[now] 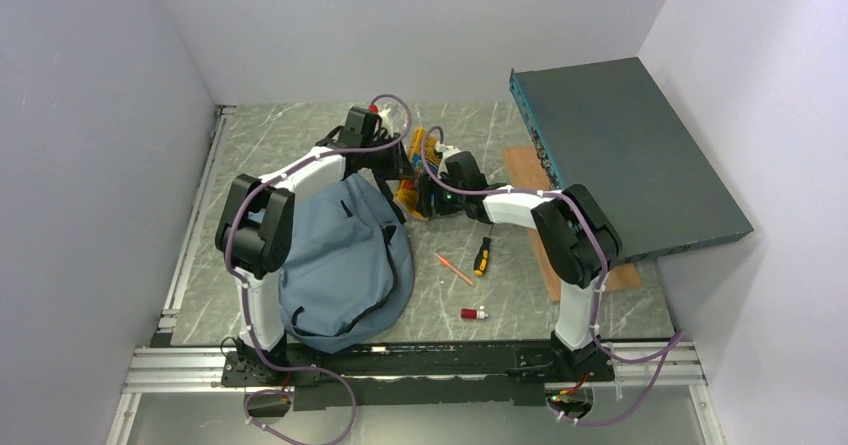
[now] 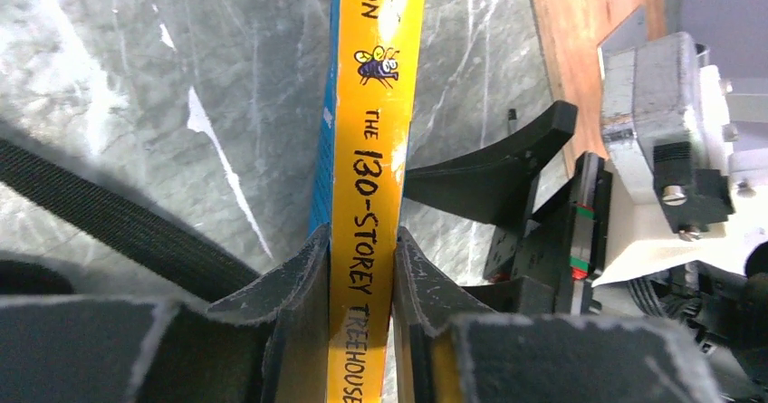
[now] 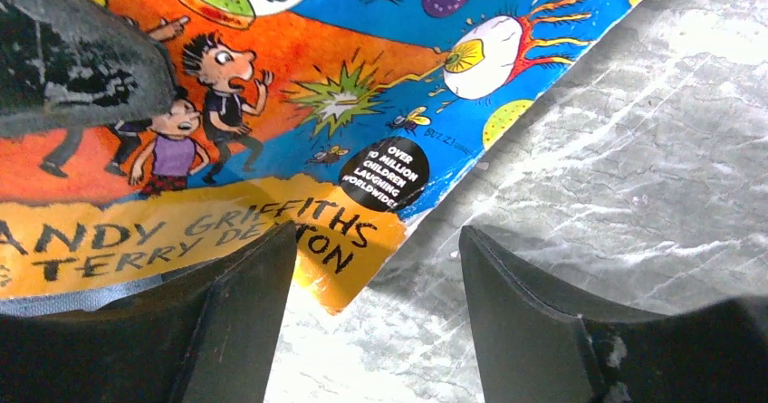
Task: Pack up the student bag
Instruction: Pick up the book from the center of the board.
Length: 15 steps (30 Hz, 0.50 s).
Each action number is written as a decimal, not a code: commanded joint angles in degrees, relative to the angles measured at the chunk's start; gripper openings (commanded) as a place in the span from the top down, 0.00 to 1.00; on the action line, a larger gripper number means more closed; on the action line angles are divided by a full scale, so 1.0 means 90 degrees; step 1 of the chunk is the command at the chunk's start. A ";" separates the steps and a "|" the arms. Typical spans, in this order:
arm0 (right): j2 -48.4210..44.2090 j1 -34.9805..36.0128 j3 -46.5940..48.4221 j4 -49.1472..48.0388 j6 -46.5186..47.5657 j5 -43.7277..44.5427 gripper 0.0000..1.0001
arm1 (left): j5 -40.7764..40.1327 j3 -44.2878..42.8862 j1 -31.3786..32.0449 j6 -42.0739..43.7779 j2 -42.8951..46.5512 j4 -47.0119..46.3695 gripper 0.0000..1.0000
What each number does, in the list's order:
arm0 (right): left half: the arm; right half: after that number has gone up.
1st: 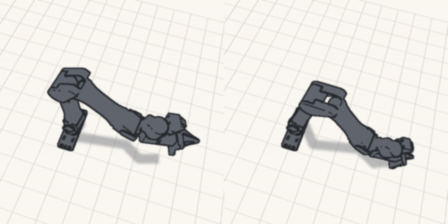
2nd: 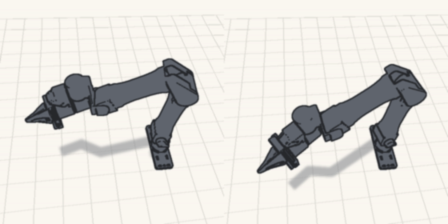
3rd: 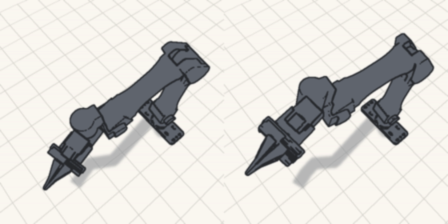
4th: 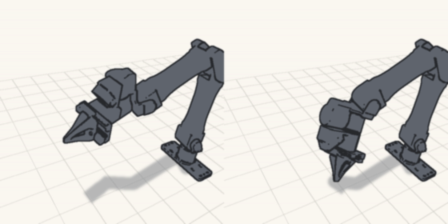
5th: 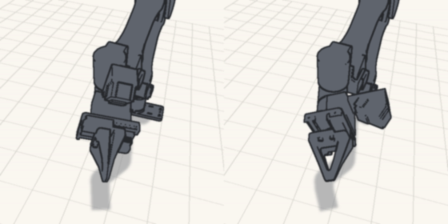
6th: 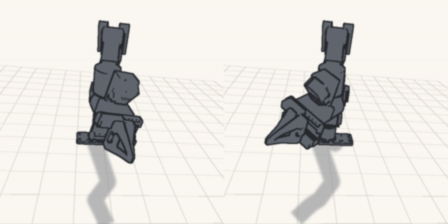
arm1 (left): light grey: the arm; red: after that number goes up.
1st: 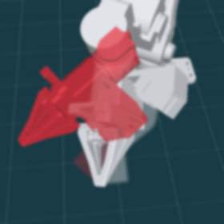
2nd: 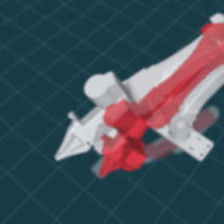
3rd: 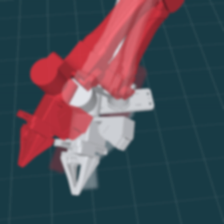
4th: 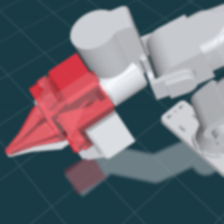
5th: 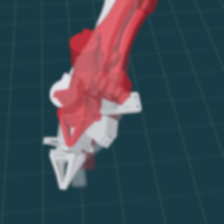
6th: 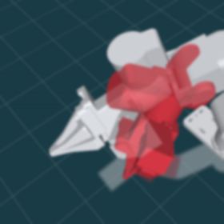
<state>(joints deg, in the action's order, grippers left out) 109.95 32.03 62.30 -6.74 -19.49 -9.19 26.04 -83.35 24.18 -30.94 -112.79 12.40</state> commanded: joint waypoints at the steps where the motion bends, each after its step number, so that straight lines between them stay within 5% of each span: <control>1: -0.0152 0.0099 -0.0145 -0.0077 0.0273 0.0164 0.27 | 0.0050 -0.0298 0.0245 0.0322 0.0396 0.1202 0.94; 15: -0.2179 0.1041 0.0853 0.1973 0.0932 0.1003 0.11 | -0.1196 -0.0467 0.0183 0.1999 0.2996 0.2508 1.00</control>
<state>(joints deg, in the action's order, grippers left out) 97.36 39.16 63.81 5.26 -13.91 -3.07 17.39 -85.01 25.52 -20.29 -96.62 33.04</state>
